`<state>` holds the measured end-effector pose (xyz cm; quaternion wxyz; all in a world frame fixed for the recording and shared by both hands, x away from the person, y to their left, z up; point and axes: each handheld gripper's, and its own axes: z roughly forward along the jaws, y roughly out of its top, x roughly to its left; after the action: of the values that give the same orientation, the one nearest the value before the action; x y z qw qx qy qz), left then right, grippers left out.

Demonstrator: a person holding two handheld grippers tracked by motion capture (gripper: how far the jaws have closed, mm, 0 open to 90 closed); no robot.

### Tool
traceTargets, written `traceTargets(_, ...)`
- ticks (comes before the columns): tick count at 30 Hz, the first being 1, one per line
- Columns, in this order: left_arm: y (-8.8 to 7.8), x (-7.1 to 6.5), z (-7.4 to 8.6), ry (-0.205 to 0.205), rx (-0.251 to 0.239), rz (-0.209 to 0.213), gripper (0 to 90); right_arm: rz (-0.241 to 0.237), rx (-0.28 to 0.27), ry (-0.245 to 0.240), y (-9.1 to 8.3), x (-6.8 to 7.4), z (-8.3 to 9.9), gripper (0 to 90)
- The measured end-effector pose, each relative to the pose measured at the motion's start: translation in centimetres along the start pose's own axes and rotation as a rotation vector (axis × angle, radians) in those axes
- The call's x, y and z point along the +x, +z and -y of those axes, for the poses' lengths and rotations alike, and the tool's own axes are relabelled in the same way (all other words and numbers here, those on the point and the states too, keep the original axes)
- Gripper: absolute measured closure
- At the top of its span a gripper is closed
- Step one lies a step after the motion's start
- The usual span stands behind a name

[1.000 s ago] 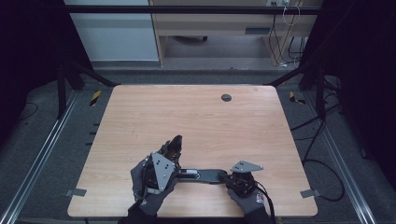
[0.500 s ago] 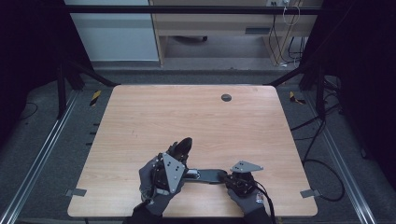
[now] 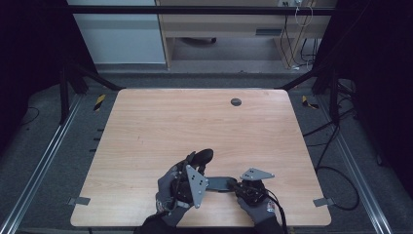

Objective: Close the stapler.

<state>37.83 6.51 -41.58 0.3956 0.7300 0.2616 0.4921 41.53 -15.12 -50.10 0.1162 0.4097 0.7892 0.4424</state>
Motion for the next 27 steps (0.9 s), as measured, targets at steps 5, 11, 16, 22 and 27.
traceTargets(5,0.3,-0.6,0.0,0.028,0.006,0.009,56.1,-0.001,-0.001,-0.002,0.0,0.0,0.0,90.0)
traceTargets(11,0.7,-1.6,0.1,0.072,0.015,0.024,55.0,-0.003,-0.001,-0.001,0.0,0.0,0.0,90.0)
traceTargets(16,1.1,-2.4,0.2,0.111,0.023,0.032,54.2,-0.004,-0.006,-0.003,0.0,0.0,0.1,90.0)
traceTargets(22,1.4,-3.1,0.3,0.149,0.037,0.045,53.4,-0.007,-0.005,0.001,0.0,-0.1,0.1,90.0)
traceTargets(27,1.7,-3.8,0.5,0.190,0.047,0.051,52.8,-0.008,-0.006,0.002,0.0,-0.1,0.1,90.0)
